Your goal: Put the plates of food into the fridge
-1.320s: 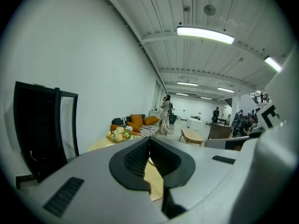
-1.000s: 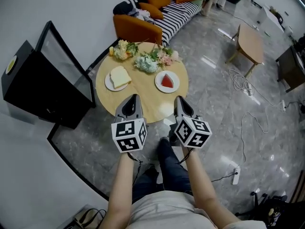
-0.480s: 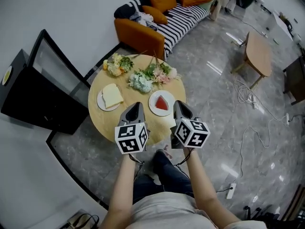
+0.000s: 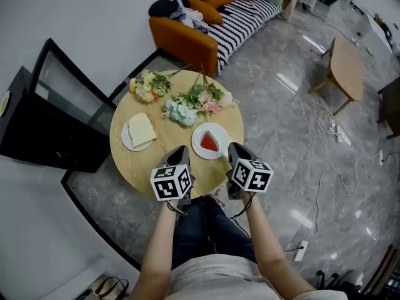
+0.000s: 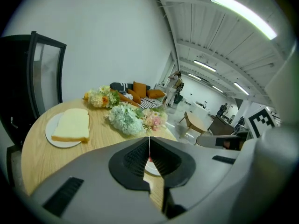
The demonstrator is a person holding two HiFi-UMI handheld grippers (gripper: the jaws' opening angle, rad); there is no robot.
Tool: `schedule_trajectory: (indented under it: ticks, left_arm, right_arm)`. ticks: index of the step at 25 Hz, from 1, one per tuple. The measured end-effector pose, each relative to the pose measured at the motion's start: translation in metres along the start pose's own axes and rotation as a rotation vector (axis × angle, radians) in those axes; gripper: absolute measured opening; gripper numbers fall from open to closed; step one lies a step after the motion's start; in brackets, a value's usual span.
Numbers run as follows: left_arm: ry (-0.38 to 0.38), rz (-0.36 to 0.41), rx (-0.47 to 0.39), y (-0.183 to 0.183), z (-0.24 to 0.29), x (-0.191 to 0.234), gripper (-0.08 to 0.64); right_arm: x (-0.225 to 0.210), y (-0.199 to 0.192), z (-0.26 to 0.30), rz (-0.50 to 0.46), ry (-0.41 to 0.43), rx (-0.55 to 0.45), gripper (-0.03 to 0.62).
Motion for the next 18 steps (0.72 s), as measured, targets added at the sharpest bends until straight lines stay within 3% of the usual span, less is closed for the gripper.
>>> schedule_trajectory:
  ticks: [5,10,12,18]
  left_arm:
    - [-0.027,-0.032,0.133,-0.026,0.027,0.011,0.009]
    - [-0.04,-0.138,0.215,-0.041,0.051,0.024,0.009]
    - [-0.043,-0.157,0.249,-0.045,0.059,0.03,0.009]
    - [-0.054,-0.214,0.309,-0.047,0.076,0.043,0.023]
  right_arm:
    - [-0.014,-0.014,0.019,0.005,-0.023,0.075,0.017]
    - [-0.03,-0.023,0.04,0.01,-0.009,0.17,0.031]
    - [-0.035,-0.026,0.049,0.023,0.01,0.218,0.081]
    - [-0.046,-0.03,0.07,0.032,0.015,0.306,0.095]
Point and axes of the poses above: the fingertips, and each gripper's own axes: z forward along the fingers, x to its left, y out of its top, the point moved 7 cm from there along -z, backward along the fingers, and after that the axes turned 7 degrees about -y, right-handed, at the moved point
